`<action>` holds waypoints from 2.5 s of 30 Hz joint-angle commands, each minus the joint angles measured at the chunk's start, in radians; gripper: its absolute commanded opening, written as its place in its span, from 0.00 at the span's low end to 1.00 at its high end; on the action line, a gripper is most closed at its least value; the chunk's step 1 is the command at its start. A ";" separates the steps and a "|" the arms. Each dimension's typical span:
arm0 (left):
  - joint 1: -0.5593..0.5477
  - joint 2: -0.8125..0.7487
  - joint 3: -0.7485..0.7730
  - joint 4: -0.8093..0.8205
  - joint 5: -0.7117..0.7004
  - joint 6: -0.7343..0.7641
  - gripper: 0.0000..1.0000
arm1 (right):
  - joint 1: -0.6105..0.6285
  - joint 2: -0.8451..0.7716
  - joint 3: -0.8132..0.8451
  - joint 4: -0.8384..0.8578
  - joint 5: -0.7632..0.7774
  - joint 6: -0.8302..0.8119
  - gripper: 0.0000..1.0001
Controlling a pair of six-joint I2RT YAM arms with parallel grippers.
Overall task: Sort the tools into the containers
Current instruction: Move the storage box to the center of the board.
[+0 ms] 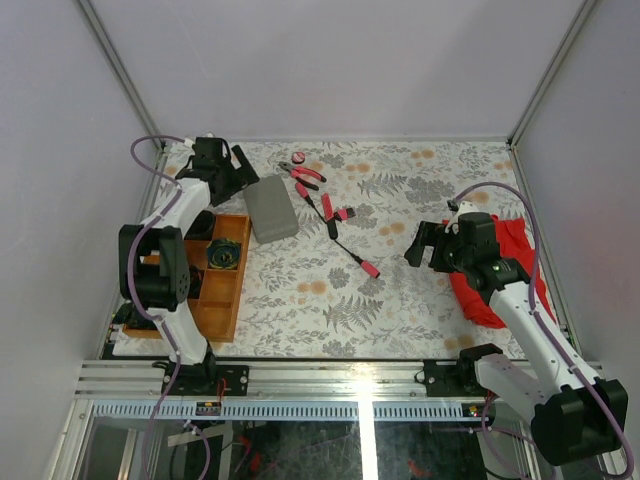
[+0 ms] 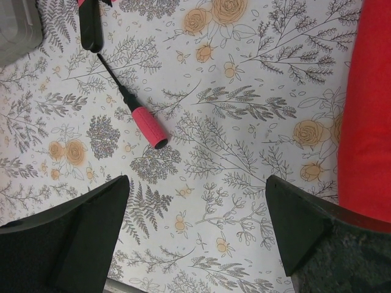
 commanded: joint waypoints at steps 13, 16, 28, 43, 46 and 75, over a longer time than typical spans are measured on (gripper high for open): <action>0.012 0.271 0.163 0.037 0.143 0.070 0.85 | -0.004 -0.032 -0.042 0.039 -0.052 0.003 0.99; 0.004 0.277 0.151 0.038 0.152 0.059 0.79 | -0.005 -0.029 -0.045 0.047 -0.064 0.010 0.99; -0.079 0.242 0.058 0.017 0.101 0.051 0.63 | -0.005 -0.017 -0.056 0.056 -0.079 0.005 0.97; -0.216 0.038 -0.249 0.081 0.048 -0.001 0.59 | -0.005 -0.004 -0.077 0.049 -0.093 -0.014 0.94; -0.248 -0.010 -0.328 0.098 0.040 -0.003 0.58 | -0.005 0.001 -0.080 0.050 -0.103 -0.019 0.93; -0.772 -0.444 -0.738 0.108 -0.178 -0.316 0.55 | -0.005 -0.076 -0.116 0.065 -0.134 0.017 0.88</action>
